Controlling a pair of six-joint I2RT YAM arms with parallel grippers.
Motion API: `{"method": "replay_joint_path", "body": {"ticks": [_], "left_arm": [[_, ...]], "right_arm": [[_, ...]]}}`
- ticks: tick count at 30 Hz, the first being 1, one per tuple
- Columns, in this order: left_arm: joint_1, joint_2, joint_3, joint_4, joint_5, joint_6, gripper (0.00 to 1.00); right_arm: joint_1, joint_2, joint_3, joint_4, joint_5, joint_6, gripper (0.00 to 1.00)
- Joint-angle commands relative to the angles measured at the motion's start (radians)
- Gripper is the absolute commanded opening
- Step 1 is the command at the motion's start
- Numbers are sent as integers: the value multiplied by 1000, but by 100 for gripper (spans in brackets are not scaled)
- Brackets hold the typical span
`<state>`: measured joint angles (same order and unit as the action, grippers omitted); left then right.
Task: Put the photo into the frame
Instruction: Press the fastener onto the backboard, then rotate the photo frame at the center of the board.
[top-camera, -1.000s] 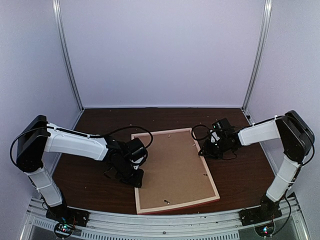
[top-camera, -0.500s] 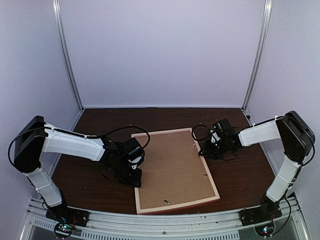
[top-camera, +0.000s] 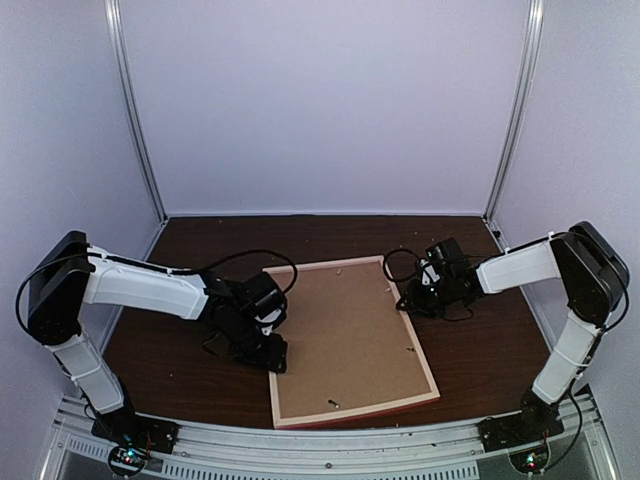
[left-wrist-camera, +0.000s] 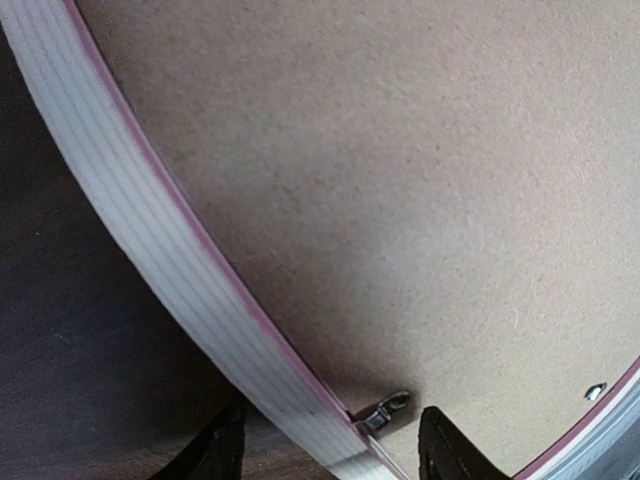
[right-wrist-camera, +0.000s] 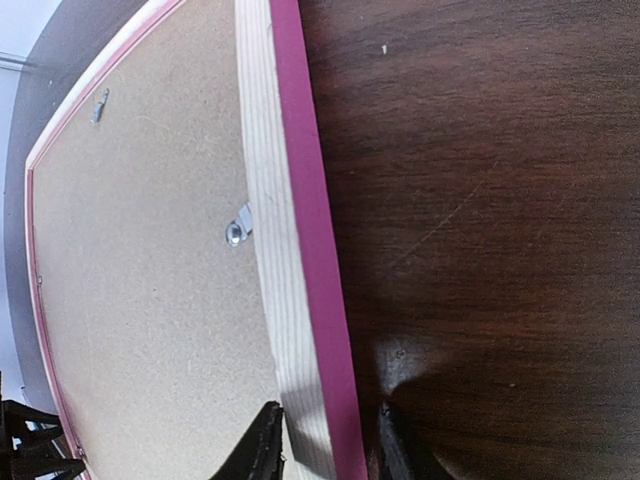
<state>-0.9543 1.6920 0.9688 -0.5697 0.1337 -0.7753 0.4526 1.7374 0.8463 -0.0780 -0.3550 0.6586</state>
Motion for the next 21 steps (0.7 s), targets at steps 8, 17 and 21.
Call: {"method": "replay_joint_path", "body": {"ticks": [8,17,21], "left_arm": [[181,-77,-12,60,84,64,67],[342,8,160,8,103,298,77],[404,66,261,-18,120,415,82]], "right_arm": [[-6,66,-32,-168,45,-34,33],[-12,124,193,-420,98,-258,33],[-18,180,317,-494,98,-349,33]]}}
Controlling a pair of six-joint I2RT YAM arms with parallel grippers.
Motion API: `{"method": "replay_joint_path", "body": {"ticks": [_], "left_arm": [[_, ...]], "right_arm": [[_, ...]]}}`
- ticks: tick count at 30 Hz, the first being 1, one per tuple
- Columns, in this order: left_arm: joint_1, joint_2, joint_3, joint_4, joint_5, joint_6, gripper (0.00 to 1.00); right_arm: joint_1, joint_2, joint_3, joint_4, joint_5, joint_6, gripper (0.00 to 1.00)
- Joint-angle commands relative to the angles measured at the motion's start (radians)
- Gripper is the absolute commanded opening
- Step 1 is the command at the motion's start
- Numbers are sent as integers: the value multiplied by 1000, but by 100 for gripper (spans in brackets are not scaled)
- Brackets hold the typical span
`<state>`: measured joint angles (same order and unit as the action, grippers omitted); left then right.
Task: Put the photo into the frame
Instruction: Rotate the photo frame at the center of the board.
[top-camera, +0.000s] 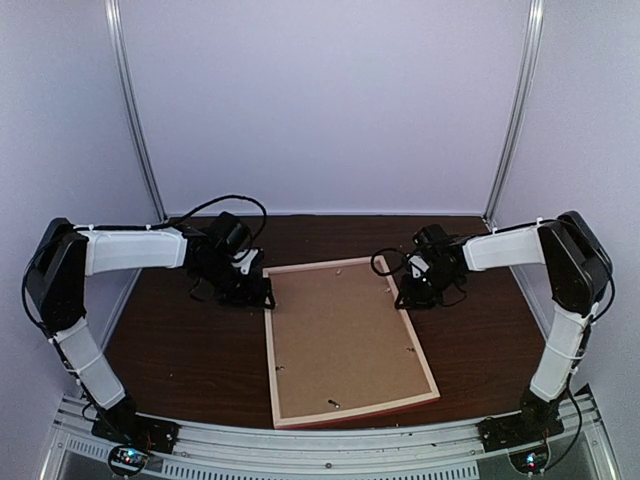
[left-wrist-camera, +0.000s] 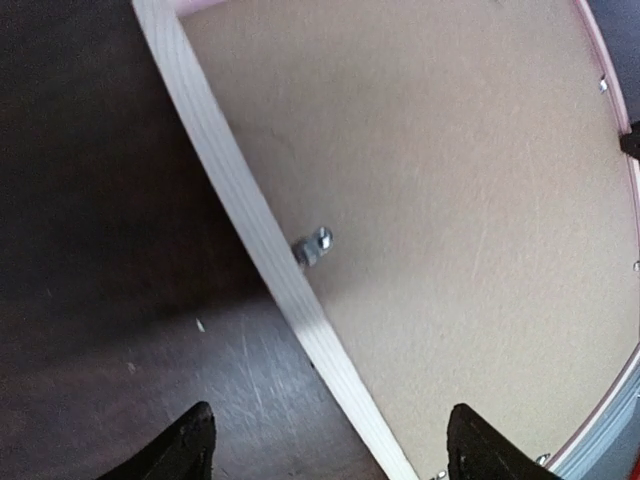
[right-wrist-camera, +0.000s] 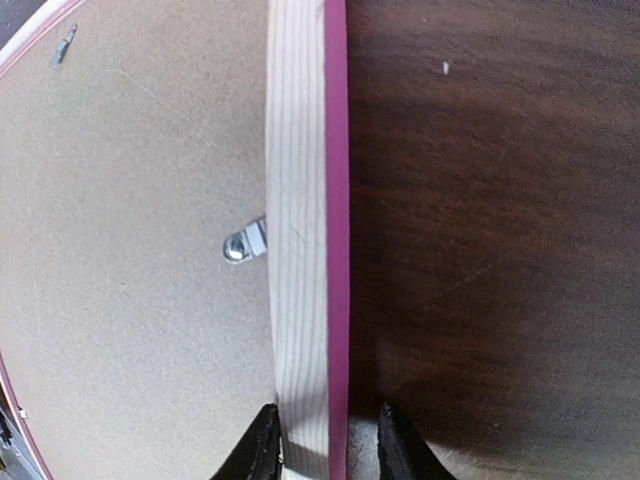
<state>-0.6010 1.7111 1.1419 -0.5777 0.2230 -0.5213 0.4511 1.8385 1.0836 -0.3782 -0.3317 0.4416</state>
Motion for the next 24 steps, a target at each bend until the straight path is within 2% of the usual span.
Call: {"method": "replay_joint_path", "body": {"ticks": [1,3,4,5,9,15,19,24], "left_arm": [[65,62,111,-13,36,180,84],[97,93,159,-24,43,225,89],[108,113,185,-29,40,248,97],[120,143,214,-41,37,267,98],[145,248,344,-66,62,365,98],[148,420,546,-121,60,526,98],[148,501,647,-123,67,631,98],[148,614,798,-163,83,724,93]], "right_arm": [[-18,94,112,-208,74,-152,33],[-22,133,174,-237,59,-188,33],[-24,155,207,-253,48,-203,34],[-27,175,237,-263,33,-217,34],[-34,234,354,-298,3,-254,36],[-36,224,452,-359,0,-277,46],[-36,178,436,-380,0,-271,49],[-35,91,336,-360,-33,-239,50]]}}
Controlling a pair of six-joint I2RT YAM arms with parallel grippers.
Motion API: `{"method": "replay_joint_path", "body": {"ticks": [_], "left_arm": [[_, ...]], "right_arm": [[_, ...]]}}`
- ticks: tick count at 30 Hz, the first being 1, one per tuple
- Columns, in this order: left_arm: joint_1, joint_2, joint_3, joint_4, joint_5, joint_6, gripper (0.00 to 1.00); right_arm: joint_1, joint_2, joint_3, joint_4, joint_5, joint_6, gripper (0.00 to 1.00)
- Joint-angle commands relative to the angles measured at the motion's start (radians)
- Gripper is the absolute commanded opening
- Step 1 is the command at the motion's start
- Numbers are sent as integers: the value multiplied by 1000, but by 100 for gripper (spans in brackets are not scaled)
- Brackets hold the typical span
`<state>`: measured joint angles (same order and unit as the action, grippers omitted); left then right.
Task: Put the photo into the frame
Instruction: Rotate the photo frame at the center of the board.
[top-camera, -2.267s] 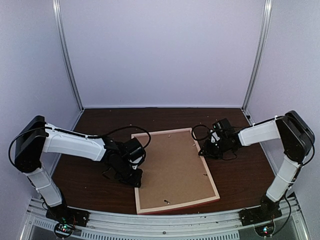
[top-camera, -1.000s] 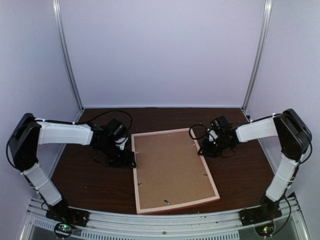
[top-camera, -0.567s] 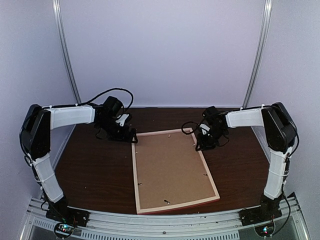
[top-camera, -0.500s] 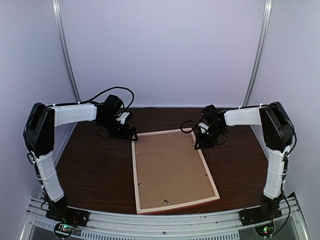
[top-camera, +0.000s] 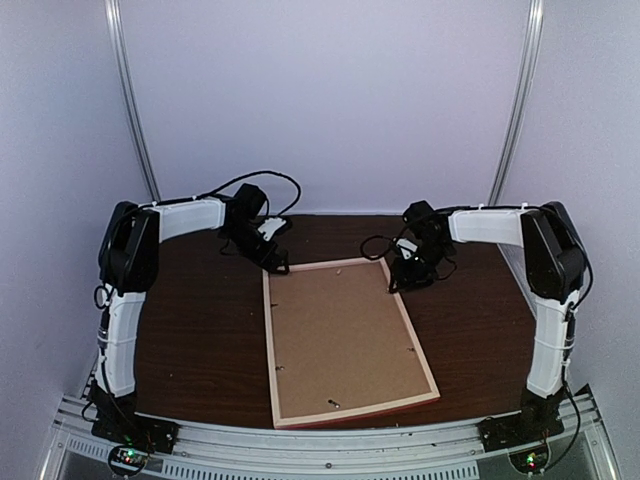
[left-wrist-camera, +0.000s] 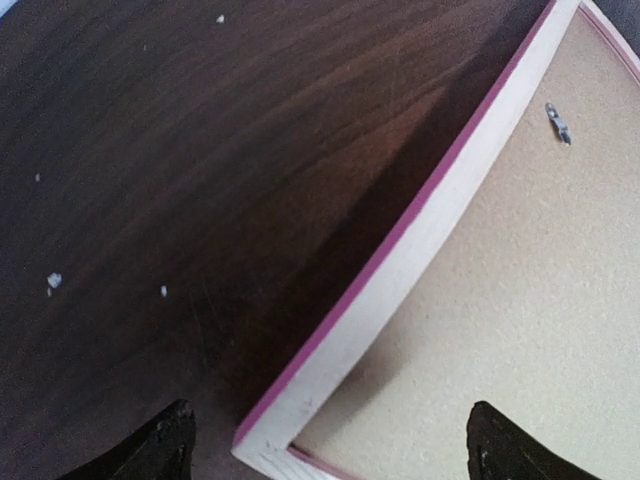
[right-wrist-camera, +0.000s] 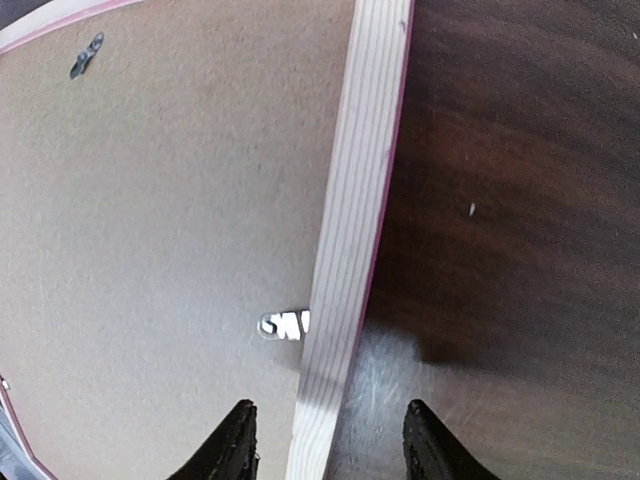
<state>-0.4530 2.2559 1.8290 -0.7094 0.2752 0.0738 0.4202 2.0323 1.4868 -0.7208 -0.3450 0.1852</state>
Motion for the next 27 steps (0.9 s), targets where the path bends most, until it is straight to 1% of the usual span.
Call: {"method": "replay_joint_path", "body": {"ticks": [1,7,11,14,16,21,27], "left_arm": [[0,92,140,-41,36,144,92],[0,211,319,-114,134,199,79],[0,237,349,-114,169,215,77],[-3,249,359,-116,185,219,71],[-8,254,357,-116,179,222,68],[-29,258,336,-118,111,250,57],[-37,260,323,-117,60,244,45]], "right_arm": [[-5,-129,-92,-11,-27,26,50],[-4,-235,-227,8,-42,61,50],[-5,-265,-269,0,-30,68,50],[-5,-267,-283,4,-31,75,50],[-5,-266,-290,11,-38,80,50],[-5,-261,-299,26,-51,87,50],[-5,-259,-314,42,-59,95,49]]}}
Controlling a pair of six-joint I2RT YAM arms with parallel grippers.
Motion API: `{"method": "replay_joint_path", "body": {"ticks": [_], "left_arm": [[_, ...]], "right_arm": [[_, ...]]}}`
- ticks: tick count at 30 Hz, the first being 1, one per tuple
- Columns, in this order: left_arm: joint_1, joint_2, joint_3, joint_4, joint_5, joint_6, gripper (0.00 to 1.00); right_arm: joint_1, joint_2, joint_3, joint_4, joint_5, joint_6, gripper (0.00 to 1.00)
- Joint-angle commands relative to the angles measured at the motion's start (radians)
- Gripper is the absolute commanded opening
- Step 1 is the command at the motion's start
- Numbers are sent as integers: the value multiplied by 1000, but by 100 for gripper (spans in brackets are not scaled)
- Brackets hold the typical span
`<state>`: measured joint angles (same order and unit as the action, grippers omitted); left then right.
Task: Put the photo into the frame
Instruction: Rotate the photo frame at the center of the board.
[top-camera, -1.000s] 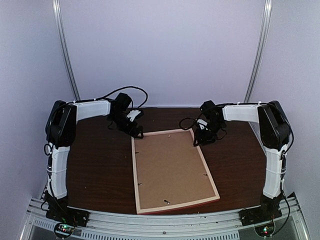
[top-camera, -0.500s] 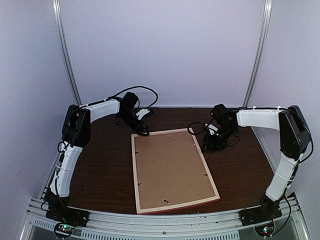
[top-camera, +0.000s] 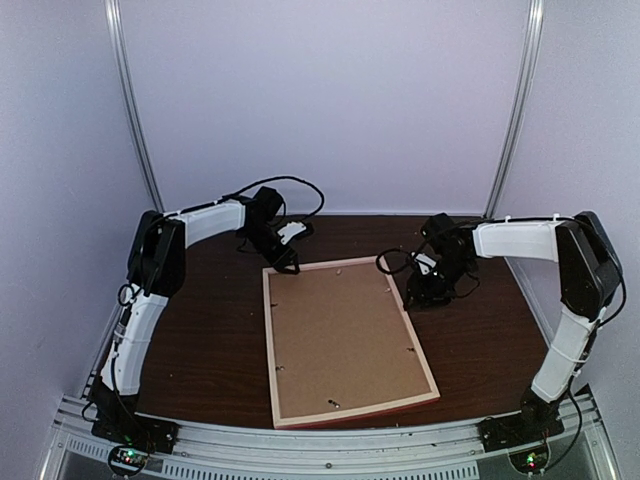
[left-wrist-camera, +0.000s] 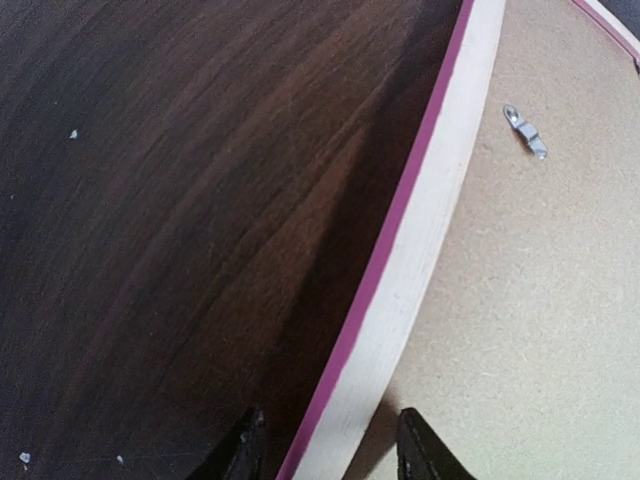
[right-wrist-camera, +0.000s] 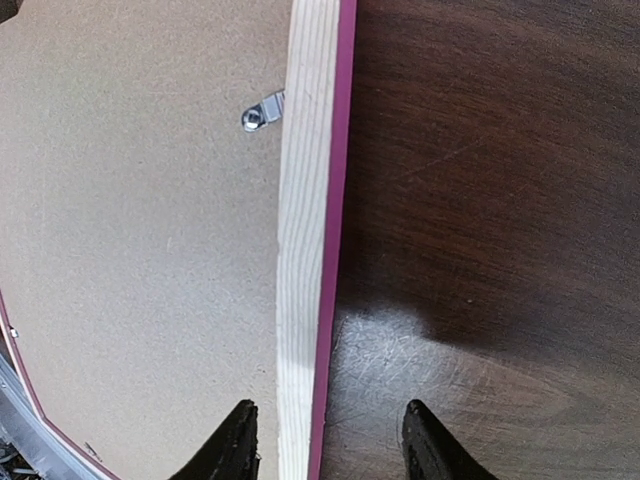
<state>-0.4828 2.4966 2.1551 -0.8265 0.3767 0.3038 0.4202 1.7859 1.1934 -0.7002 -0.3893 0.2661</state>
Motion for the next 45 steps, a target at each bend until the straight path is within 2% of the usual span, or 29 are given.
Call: {"method": "replay_joint_path", "body": {"ticks": [1,6,15,19,23,29,33,39,45], "left_arm": [[-8,17,-5,0,-51,11,43],[-10,2,-47,23,-137,-12,34],[-1,-116,-270,136,-273,-150,23],[27,-175,-387,167,-313,-230,21],[44,-258,-504,167,-411,-296,21],[62,-415,-724,175,-480,-481,21],[64,-517,-868,166,-474,-612,23],[49,-708,-1114,231,-379,-727,25],[-43,-870,-1292,255,-315,-808,26]], "right_arm": [[-5,-12,-23,23,-17,16,49],[-4,-13,-30,28,-15,19,49],[-6,-46,-36,16,22,32,49],[-9,-69,-35,9,44,44,49],[-17,-87,-34,3,60,58,50],[-26,-108,-36,-12,92,86,54],[-26,-111,-44,-11,103,108,59],[-26,-112,-94,38,65,152,62],[-24,-103,-145,97,31,194,62]]}}
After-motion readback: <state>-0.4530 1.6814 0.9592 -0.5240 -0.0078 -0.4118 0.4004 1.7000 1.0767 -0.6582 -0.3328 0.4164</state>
